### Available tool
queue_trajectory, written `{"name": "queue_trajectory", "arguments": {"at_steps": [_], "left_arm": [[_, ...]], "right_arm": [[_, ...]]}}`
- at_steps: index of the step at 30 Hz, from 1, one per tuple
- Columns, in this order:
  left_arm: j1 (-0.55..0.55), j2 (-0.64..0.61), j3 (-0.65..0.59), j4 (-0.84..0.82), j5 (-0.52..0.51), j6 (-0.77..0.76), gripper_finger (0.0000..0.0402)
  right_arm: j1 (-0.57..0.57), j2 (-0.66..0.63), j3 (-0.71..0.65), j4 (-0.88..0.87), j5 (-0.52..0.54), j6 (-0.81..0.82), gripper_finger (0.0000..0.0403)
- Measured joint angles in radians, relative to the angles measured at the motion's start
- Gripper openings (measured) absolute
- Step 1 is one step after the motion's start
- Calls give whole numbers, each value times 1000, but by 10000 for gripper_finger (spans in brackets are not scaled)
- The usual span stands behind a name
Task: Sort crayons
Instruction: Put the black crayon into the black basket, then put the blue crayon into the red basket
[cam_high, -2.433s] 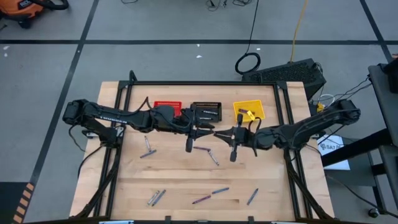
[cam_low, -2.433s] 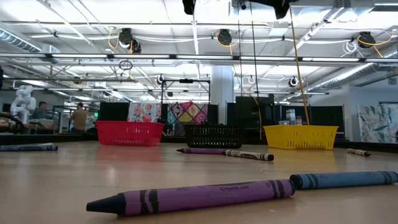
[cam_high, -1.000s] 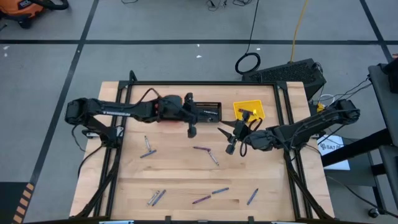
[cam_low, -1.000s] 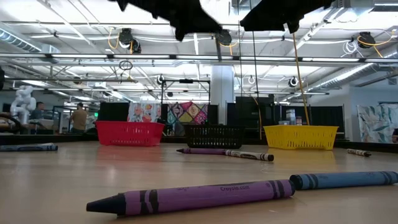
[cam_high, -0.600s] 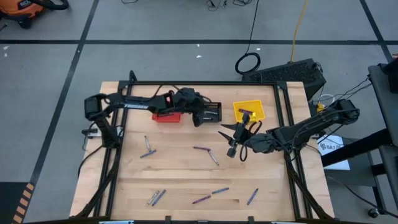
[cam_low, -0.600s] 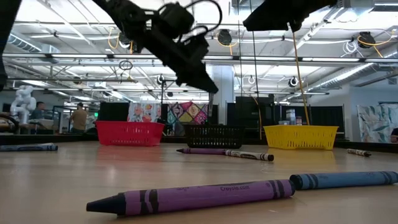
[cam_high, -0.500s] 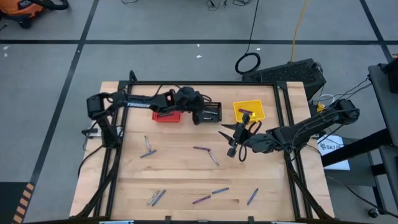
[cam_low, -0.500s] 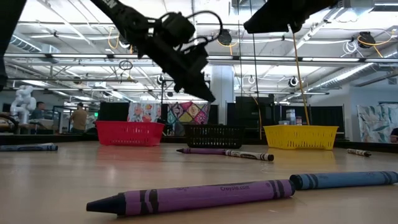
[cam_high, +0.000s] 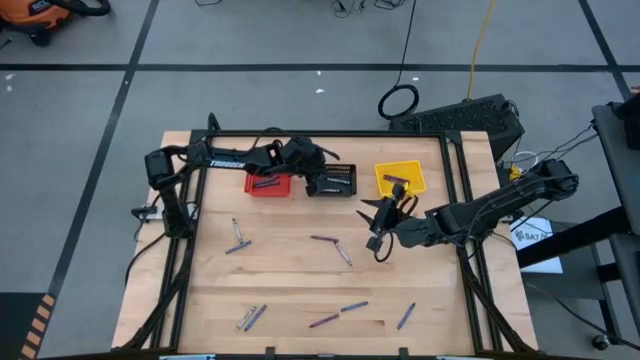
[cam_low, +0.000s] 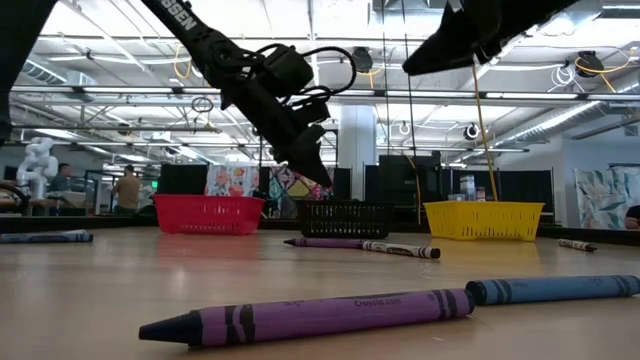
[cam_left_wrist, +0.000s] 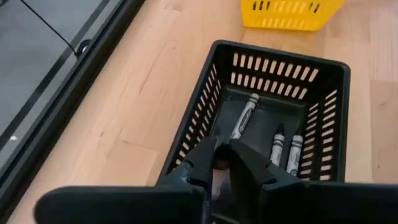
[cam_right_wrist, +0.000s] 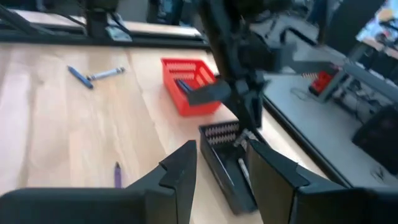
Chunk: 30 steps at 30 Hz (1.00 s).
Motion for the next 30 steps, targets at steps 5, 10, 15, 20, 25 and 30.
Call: {"name": "queue_trajectory", "arguments": {"at_steps": [5, 10, 15, 20, 25, 30], "left_arm": [[-2, -9, 2, 1, 1, 25, 72], [-6, -10, 2, -27, 0, 23, 80], [-28, -33, 6, 5, 1, 22, 81], [-59, -32, 80, 20, 30, 20, 82], [-94, -43, 158, -91, 30, 20, 82], [-121, -85, 254, -460, 3, 20, 82]], "right_arm": [[-1, 0, 0, -62, 26, 71, 128], [-1, 0, 0, -71, 26, 98, 128], [-1, 0, 0, -73, 26, 99, 128], [-1, 0, 0, -77, 25, 99, 128], [-1, 0, 0, -136, 23, 150, 128], [-1, 0, -1, -226, 18, 243, 128]]}}
